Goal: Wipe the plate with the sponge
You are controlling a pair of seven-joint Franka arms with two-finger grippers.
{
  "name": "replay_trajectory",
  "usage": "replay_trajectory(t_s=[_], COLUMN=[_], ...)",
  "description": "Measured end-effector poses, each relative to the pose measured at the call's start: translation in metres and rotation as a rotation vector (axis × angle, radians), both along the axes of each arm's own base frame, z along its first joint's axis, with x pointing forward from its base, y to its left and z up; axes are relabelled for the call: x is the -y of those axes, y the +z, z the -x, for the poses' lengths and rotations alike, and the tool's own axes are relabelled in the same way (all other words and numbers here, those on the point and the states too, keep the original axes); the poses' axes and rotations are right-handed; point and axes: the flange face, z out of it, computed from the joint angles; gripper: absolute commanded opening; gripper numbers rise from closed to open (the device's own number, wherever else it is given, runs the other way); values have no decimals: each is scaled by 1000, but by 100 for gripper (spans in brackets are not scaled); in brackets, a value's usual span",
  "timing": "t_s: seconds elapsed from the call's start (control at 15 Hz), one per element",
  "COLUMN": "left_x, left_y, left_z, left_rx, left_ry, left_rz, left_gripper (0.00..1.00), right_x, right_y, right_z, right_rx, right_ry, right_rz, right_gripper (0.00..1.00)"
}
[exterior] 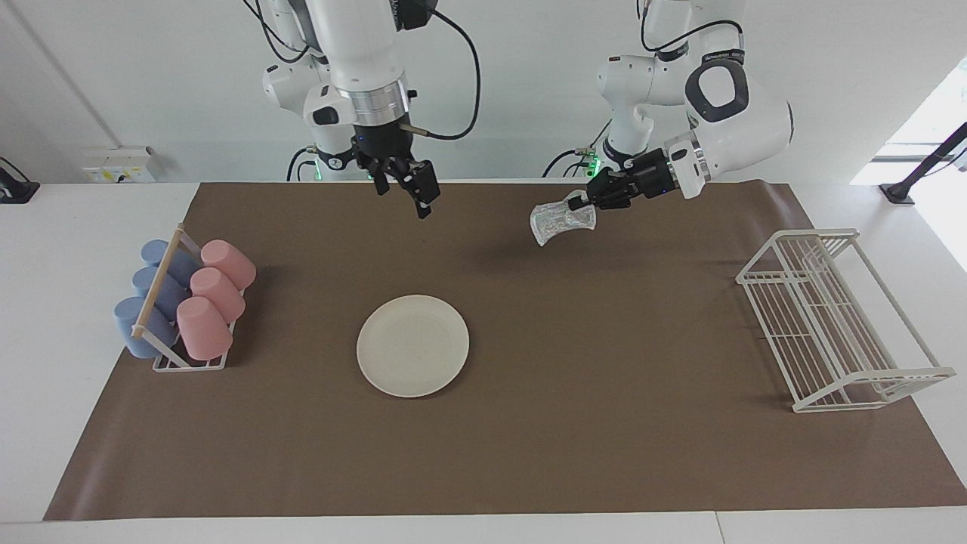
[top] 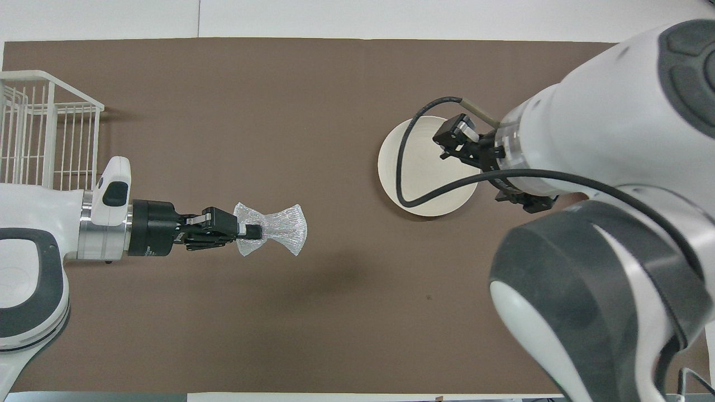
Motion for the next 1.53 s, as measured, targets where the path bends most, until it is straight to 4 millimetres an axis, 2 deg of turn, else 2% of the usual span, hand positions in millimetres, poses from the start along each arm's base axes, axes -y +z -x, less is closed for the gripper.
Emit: replay_trajectory(t_s=[0.2,0.47,0.73,0.93,1.06,1.33,1.53], left_x=[-16,-46,-61,-72,-76,-71,-85], left_y=[0,20,48,69,77,74,58], left_z=[-13,-44,-67,-78,-84,-93,-116], left_rx=[11,8,-26,-42,-46,-31,-9], left_ry=[-33,-84,-129,-162,-178,-225,-264], left_rz=[-212,-493,-759,-952,-1092,-1443,-1718], left_gripper=[0,0,0,0,0,0,0], right_x=[56,95,104,106,116,138,150], right_y=[-3,-1,5,11,12,7,2], right_z=[-10,-10,0,8,8,5,4], right_rx=[-37,-63,-91,-104,-101,-108,-118], right_ry=[206,386,465,482,493,515,515], right_rz=[24,28,26,25,24,19,15], right_gripper=[100,100,100,100,100,100,100])
